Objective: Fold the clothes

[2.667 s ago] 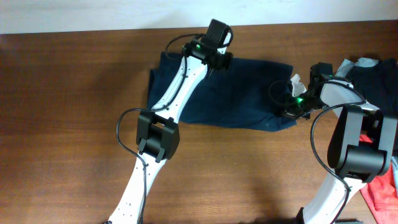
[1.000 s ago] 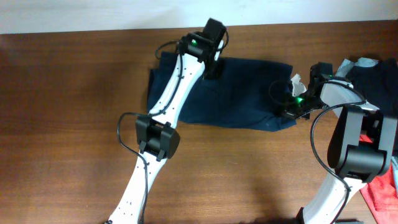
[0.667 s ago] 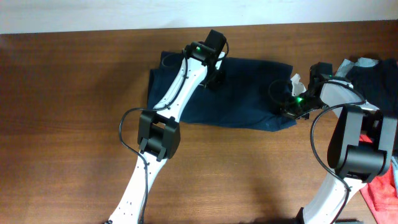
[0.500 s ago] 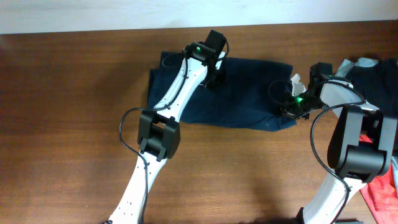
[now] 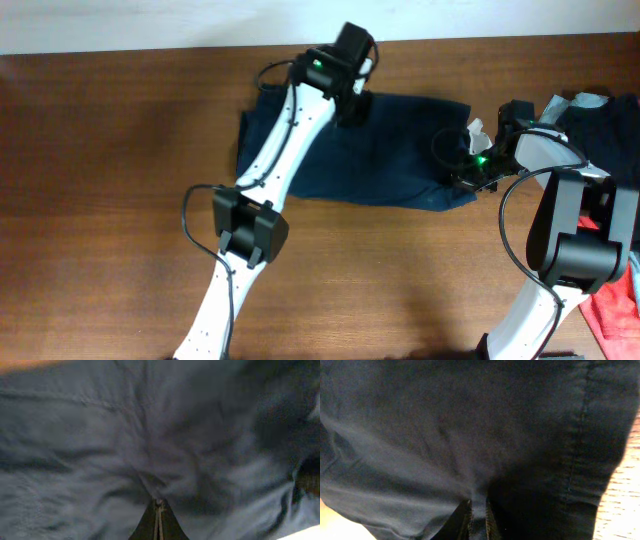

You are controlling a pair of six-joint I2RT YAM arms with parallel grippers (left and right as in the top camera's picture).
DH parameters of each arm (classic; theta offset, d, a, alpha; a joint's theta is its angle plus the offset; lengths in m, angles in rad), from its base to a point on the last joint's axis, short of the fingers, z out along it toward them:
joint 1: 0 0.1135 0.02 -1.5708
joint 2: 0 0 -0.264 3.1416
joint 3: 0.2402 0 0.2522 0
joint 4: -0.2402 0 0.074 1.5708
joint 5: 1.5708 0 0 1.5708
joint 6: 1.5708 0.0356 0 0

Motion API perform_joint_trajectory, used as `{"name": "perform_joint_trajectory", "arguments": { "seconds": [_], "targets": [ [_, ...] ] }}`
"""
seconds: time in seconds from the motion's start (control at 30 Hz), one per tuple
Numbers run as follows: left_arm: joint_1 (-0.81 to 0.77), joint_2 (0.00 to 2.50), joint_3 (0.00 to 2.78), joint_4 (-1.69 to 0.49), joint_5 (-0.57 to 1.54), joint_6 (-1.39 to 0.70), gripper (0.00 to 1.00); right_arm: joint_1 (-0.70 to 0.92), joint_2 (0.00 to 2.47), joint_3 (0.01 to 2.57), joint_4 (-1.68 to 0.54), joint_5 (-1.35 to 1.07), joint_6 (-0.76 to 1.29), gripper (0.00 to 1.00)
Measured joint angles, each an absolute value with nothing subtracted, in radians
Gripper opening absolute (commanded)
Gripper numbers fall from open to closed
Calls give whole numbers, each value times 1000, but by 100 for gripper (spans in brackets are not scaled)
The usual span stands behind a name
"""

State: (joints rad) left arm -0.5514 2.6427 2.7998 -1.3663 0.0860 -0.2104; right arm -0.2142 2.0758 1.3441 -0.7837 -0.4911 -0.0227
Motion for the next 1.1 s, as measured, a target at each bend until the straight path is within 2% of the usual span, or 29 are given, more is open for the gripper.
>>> {"name": "perform_joint_trajectory", "arguments": {
  "seconds": [0.4,1.1],
  "targets": [
    [-632,2797,2793,-1425,55,-211,0,-214,2076,1344,-784,-492,-23,18],
    [-618,2741,2953,-1521,-39,-251,1,-214,2076,1344,-784,-494,-23,18]
  ]
}}
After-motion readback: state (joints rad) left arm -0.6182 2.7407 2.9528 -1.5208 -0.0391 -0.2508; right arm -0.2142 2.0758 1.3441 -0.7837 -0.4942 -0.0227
